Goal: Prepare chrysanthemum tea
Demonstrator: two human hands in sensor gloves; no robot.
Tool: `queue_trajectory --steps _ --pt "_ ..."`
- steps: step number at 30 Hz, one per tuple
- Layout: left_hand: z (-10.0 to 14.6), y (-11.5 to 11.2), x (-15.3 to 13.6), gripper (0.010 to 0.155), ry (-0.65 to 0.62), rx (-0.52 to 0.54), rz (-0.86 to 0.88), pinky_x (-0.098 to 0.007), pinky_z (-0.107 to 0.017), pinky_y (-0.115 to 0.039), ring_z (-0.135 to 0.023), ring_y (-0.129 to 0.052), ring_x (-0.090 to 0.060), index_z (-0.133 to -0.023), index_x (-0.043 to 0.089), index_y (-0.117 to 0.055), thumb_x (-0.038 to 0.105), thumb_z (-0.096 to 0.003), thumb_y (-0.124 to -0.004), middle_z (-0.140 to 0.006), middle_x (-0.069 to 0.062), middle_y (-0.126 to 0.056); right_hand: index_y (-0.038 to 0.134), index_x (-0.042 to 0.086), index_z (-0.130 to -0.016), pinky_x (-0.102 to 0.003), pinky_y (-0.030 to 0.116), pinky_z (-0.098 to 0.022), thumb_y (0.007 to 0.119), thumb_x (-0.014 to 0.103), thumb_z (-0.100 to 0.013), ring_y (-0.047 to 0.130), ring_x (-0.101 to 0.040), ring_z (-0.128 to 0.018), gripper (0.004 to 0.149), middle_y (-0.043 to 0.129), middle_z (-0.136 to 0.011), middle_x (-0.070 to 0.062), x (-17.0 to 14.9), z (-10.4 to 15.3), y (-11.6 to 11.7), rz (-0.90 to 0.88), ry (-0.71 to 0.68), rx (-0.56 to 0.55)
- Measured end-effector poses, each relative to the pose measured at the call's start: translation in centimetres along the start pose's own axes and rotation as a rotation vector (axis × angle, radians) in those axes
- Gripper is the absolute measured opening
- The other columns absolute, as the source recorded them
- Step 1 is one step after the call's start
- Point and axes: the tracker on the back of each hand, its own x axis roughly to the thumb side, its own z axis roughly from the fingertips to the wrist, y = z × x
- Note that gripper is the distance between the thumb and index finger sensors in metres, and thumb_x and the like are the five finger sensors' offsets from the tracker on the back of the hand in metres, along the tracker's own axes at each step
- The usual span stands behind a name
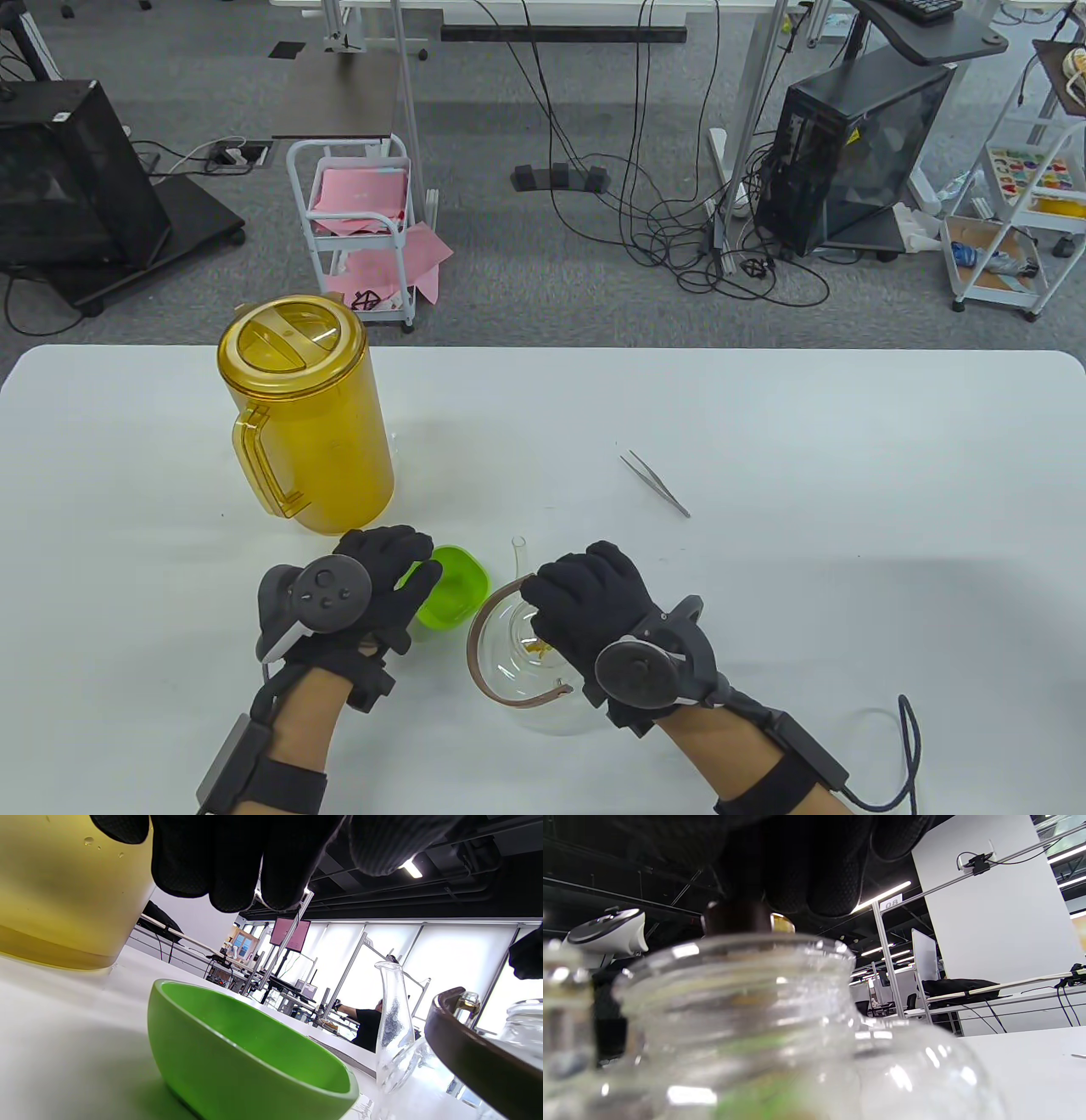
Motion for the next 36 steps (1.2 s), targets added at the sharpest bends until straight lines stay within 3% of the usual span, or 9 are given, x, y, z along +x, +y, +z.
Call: queue_trajectory --steps 5,7,15,23,36 --pt "0.0 0.0 0.0 0.057 -0.001 0.000 0.000 -0.068 -0.075 -0.049 -0.097 -0.074 -0.045 -0.099 0.021 -0.080 0.059 -0.0567 -0.071 -0.106 -0.014 -0.083 0.078 0.030 -0.096 -0.058 0.054 -0.077 0.066 0.050 -0.055 0.083 -0.028 -0.092 0.048 0.075 -0.099 0.003 -1.9 -0.1 -2.2 -0.010 0.062 -0.107" --pt "0.0 0.0 0.0 0.057 -0.002 0.000 0.000 -0.068 -0.075 -0.049 -0.097 -0.074 -0.045 -0.099 0.021 -0.080 0.058 -0.0566 -0.071 -0.106 -0.013 -0.083 0.081 0.030 -0.094 -0.057 0.059 -0.075 0.068 0.051 -0.053 0.087 -0.027 -0.090 0.048 0.079 -0.097 0.004 -3.3 0.0 -3.4 0.002 0.092 -0.197" --pt "0.0 -0.1 0.0 0.057 -0.003 -0.002 -0.002 -0.068 -0.075 -0.049 -0.097 -0.075 -0.045 -0.099 0.022 -0.080 0.059 -0.0566 -0.071 -0.106 -0.013 -0.084 0.081 0.031 -0.095 -0.055 0.061 -0.074 0.069 0.052 -0.053 0.088 -0.027 -0.092 0.048 0.081 -0.099 0.004 -8.8 1.1 -6.9 0.038 0.282 -0.312" --pt "0.0 -0.2 0.1 0.057 0.000 -0.004 0.001 -0.068 -0.075 -0.049 -0.097 -0.074 -0.045 -0.099 0.021 -0.080 0.058 -0.0566 -0.071 -0.106 -0.013 -0.084 0.080 0.031 -0.098 -0.056 0.059 -0.075 0.067 0.054 -0.054 0.086 -0.028 -0.095 0.051 0.080 -0.102 0.003 -13.2 2.3 -6.5 0.097 0.428 -0.256" --pt "0.1 0.3 -0.1 0.058 0.006 0.021 -0.004 -0.066 -0.076 -0.047 -0.100 -0.072 -0.045 -0.101 0.022 -0.079 0.058 -0.0566 -0.072 -0.108 -0.013 -0.082 0.077 0.029 -0.100 -0.056 0.062 -0.073 0.066 0.055 -0.053 0.086 -0.030 -0.095 0.054 0.079 -0.102 0.001 -15.2 2.6 -3.5 0.106 0.487 -0.114"
